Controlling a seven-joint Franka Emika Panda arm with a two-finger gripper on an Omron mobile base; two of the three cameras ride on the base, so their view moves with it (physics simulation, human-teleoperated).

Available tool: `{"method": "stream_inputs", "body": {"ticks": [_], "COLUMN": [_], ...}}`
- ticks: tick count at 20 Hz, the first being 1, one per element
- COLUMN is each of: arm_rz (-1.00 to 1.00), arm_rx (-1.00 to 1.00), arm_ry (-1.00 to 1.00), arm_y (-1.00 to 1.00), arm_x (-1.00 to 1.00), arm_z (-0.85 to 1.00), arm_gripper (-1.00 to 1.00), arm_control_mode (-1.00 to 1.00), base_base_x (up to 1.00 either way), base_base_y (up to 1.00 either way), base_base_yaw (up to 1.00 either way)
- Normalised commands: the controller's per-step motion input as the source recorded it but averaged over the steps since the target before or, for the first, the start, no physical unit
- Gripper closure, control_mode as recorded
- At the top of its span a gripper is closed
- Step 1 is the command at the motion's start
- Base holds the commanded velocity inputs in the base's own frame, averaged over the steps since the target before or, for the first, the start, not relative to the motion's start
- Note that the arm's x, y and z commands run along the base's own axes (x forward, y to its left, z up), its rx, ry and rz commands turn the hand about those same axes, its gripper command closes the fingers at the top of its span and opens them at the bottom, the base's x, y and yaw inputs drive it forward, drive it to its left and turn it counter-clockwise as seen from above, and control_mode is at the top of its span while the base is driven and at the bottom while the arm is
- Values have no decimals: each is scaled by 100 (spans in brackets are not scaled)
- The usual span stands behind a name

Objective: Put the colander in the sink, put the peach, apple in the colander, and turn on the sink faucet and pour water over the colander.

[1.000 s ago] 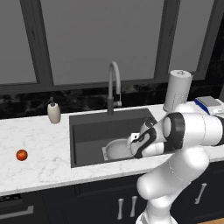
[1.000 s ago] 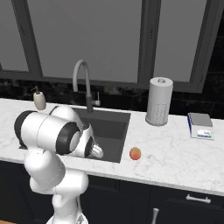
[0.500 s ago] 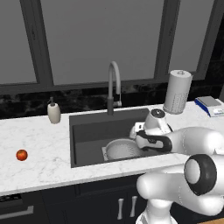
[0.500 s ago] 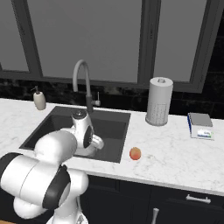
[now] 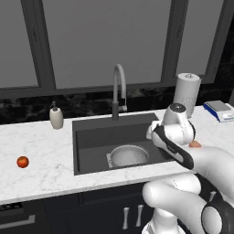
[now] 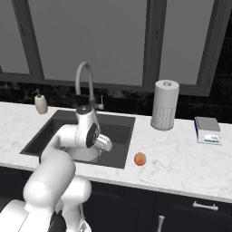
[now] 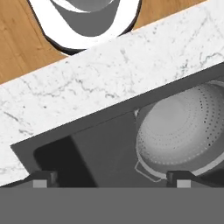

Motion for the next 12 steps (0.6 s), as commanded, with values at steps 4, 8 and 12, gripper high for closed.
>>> {"method": "stream_inputs", "body": {"ticks": [4, 8, 12], "arm_rz": [0, 0, 0], "arm_rx": [0, -1, -1], "arm_ry": [0, 0, 0], "arm_y": [-71, -75, -81], "arm_x": [-51, -33, -7], "arm_z": [33, 28, 14], "arm_gripper": [-100, -100, -100], "arm_control_mode": [-100, -100, -100], "base_base_x": [0, 0, 0], "base_base_y": [0, 0, 0], "base_base_yaw": [0, 0, 0]}}
